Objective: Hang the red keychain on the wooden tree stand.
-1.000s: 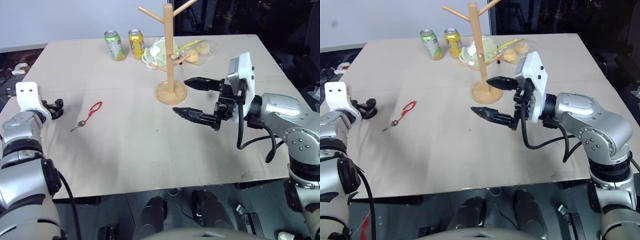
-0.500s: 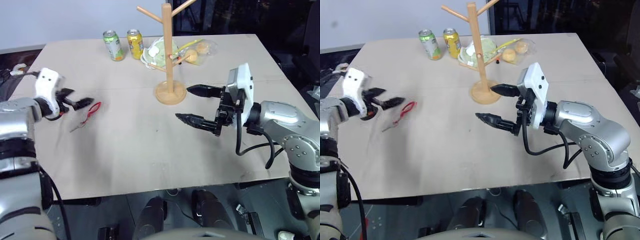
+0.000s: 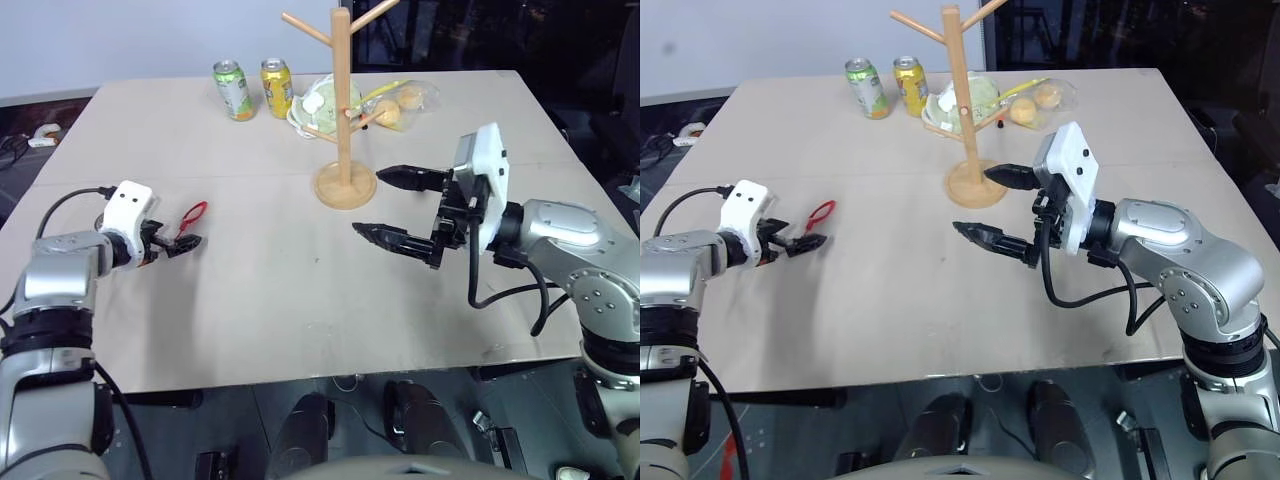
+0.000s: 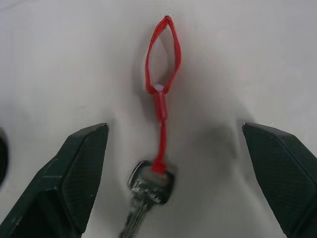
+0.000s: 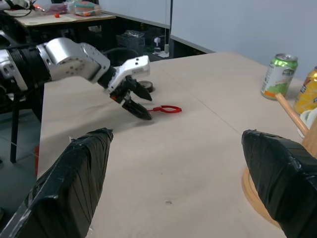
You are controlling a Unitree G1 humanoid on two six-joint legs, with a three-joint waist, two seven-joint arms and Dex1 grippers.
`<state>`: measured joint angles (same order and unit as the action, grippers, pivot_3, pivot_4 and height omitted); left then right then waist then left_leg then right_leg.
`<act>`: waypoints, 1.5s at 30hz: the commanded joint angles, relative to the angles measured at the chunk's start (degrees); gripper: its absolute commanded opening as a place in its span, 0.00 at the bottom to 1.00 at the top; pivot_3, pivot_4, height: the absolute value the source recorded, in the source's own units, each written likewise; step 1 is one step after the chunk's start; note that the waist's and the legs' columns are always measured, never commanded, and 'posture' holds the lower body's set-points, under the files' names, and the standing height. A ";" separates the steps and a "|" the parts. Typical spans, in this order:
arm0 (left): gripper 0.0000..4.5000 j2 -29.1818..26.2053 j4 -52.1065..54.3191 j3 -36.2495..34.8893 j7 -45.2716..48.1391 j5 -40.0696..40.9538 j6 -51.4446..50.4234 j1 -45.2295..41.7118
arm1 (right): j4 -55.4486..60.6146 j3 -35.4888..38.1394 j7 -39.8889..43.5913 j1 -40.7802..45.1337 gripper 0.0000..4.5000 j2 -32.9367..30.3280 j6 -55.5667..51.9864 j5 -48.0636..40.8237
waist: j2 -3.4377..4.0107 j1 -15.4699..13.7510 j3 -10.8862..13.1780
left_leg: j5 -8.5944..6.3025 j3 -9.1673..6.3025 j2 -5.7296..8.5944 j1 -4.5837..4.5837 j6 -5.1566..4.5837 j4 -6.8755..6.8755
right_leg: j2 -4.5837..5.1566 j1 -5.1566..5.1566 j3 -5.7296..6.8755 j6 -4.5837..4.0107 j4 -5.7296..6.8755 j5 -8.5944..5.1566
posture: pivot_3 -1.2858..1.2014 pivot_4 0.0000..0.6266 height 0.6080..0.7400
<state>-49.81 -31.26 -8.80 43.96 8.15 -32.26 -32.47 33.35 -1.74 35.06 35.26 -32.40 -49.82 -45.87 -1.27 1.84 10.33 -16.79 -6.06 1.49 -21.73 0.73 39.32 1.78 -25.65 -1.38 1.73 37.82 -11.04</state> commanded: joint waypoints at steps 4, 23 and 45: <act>0.99 1.32 -4.27 -0.64 -2.40 -0.28 3.09 -2.63 | 1.82 1.27 0.95 -0.11 1.00 -1.32 1.48 0.07 | -0.01 0.39 0.00 | 0.00 0.04 0.02 0.01 0.00 -0.02 | 0.02 -0.01 -0.03 -0.01 0.00 0.01 | 0.52 0.24 1.00; 0.01 0.02 7.29 -4.08 -5.37 2.86 -10.82 5.94 | 2.89 2.19 0.60 -1.34 1.00 -3.00 1.62 -0.55 | 0.01 1.06 -0.01 | 0.00 0.24 -0.16 0.20 0.00 -0.07 | -0.10 0.00 -0.22 0.00 0.08 0.00 | 0.52 0.24 1.00; 0.01 16.17 32.61 4.78 0.14 4.17 32.07 -1.74 | 2.47 5.06 -7.75 -4.15 1.00 -1.94 5.50 7.77 | 0.00 -0.72 -0.01 | 0.01 0.26 -0.09 0.02 0.02 -0.15 | 0.08 -0.02 -0.22 -0.02 -0.20 0.01 | 0.52 0.24 1.00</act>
<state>-34.07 -1.86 -3.27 44.68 11.00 -2.40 -32.86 33.42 1.13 28.62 30.86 -34.52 -45.96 -38.88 -1.27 1.12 10.33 -16.78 -5.82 1.40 -21.71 0.75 39.19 1.78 -25.66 -1.57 1.71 37.64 -11.02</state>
